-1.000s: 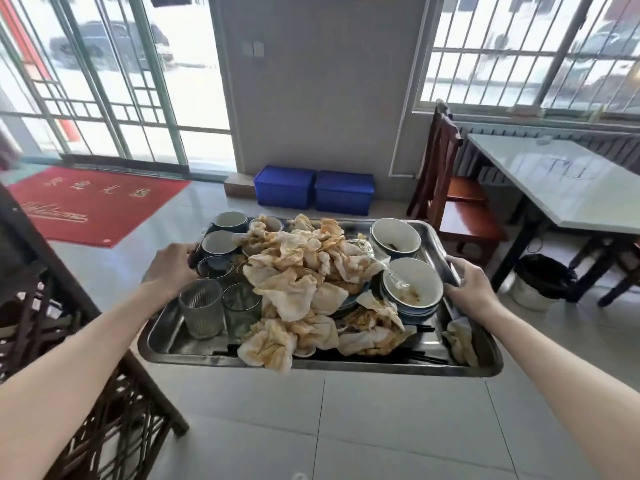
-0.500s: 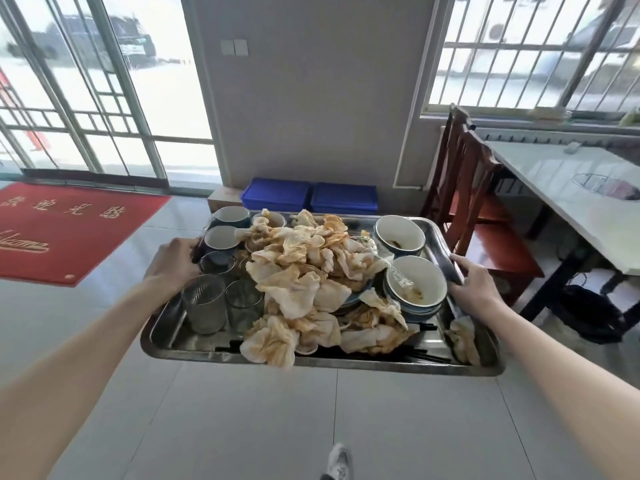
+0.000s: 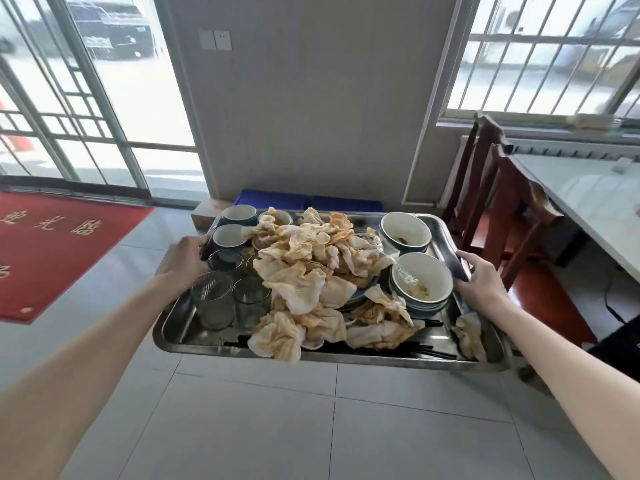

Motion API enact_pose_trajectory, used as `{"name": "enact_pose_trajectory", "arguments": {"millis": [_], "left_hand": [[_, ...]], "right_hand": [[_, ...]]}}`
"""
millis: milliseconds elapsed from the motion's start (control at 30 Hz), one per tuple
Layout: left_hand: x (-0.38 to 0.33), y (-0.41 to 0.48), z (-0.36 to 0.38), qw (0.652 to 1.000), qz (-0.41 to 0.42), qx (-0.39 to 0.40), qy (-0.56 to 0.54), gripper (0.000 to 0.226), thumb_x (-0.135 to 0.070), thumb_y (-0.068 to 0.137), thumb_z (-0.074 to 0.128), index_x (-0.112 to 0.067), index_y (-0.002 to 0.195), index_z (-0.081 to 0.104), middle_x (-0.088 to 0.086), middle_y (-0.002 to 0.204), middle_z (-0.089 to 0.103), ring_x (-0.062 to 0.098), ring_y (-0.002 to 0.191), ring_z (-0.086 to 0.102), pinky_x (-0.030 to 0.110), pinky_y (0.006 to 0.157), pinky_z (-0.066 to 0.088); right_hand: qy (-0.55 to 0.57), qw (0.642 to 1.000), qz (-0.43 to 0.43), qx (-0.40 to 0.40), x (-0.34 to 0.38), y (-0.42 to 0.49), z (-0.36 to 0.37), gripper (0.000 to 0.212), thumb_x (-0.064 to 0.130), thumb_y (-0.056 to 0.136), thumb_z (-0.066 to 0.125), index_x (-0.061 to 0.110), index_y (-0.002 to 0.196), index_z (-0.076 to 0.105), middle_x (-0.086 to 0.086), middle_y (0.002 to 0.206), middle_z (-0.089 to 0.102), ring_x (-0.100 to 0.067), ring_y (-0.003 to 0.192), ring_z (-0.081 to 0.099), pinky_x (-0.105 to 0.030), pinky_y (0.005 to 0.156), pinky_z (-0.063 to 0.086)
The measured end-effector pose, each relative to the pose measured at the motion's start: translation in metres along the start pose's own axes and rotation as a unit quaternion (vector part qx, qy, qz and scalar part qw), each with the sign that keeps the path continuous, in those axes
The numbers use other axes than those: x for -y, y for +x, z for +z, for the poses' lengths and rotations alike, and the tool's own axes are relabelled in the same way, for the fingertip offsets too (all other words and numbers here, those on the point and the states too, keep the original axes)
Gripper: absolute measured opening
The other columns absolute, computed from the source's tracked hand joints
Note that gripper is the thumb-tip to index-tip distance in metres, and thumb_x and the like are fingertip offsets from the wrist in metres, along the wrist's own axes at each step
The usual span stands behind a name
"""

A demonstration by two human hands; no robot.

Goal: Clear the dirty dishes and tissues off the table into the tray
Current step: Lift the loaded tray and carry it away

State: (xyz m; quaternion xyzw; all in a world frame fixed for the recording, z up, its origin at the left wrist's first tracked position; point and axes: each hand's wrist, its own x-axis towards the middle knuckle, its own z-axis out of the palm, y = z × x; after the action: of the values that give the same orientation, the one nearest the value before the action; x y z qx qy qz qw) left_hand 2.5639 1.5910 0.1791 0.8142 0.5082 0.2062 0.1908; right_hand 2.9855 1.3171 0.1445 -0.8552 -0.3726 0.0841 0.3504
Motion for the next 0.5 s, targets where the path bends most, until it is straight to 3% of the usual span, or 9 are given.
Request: {"name": "enact_pose_trajectory", "arguments": {"millis": [133,333,500], "left_hand": [[-0.015,0.078,0.021,1.000,0.014,-0.009,-0.005,0.033,-0.023,0.075,0.080,-0.017,0.107,0.073,0.016,0.080,0.068,0.028,0.071,0.055,0.031,0.063,0.037],[-0.022,0.201,0.067,1.000,0.016,0.000,-0.025,0.035,-0.020,0.073,0.081,-0.011,0.105,0.072,0.014,0.078,0.066,0.024,0.072,0.048,0.033,0.064,0.039],[-0.033,0.316,0.102,0.999,0.040,0.008,-0.032,0.031,-0.024,0.072,0.082,-0.018,0.102,0.073,0.008,0.077,0.068,0.024,0.070,0.055,0.033,0.057,0.040]], "right_hand": [[-0.003,1.000,0.002,-0.011,0.002,0.075,0.009,0.062,0.007,0.077,0.074,0.007,0.134,0.052,-0.020,0.117,0.064,-0.035,0.108,0.060,-0.029,0.082,0.038],[-0.013,1.000,0.009,-0.024,-0.003,0.191,0.041,0.060,0.010,0.078,0.074,0.007,0.133,0.053,-0.023,0.114,0.064,-0.038,0.106,0.059,-0.034,0.084,0.042],[-0.003,1.000,0.021,-0.022,-0.004,0.300,0.069,0.062,0.006,0.077,0.074,0.006,0.134,0.051,-0.019,0.121,0.063,-0.027,0.106,0.059,-0.035,0.093,0.042]]}}
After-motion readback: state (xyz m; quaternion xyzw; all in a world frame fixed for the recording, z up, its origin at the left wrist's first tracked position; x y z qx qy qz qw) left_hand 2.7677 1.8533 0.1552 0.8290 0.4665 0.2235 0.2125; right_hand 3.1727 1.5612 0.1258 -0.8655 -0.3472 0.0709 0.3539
